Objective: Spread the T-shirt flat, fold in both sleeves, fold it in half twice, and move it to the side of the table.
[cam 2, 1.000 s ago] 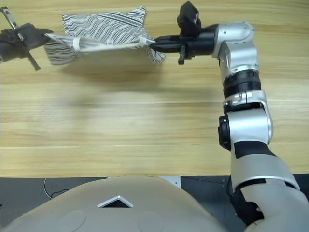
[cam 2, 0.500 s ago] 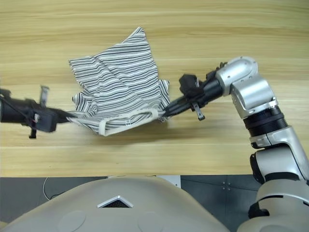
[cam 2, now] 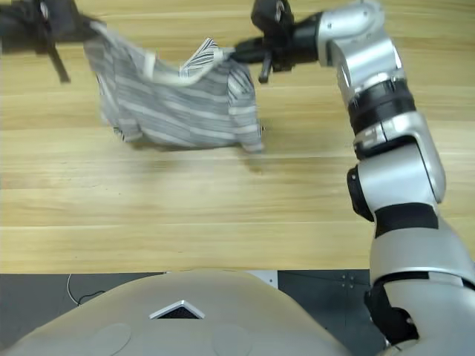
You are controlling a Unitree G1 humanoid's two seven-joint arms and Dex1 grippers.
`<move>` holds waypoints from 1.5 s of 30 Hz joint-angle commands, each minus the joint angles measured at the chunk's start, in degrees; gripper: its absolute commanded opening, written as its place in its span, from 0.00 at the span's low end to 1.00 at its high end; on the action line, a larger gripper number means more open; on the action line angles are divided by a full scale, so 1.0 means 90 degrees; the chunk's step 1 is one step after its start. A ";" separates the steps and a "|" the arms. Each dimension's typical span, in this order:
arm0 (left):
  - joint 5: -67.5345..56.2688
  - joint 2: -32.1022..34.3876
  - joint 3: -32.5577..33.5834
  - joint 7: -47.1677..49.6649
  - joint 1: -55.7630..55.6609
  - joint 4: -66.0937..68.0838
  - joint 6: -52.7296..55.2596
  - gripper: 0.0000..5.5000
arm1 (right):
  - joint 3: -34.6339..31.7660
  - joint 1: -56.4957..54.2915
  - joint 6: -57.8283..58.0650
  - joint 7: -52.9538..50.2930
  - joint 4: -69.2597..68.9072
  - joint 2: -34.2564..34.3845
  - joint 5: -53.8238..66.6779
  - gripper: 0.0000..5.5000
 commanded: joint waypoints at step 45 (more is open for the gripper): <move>-0.1807 0.3891 0.0857 -0.2635 0.7351 -0.6356 -0.1182 0.02 | 0.1606 0.3319 0.1448 0.4146 -0.5411 -0.3199 0.2268 0.02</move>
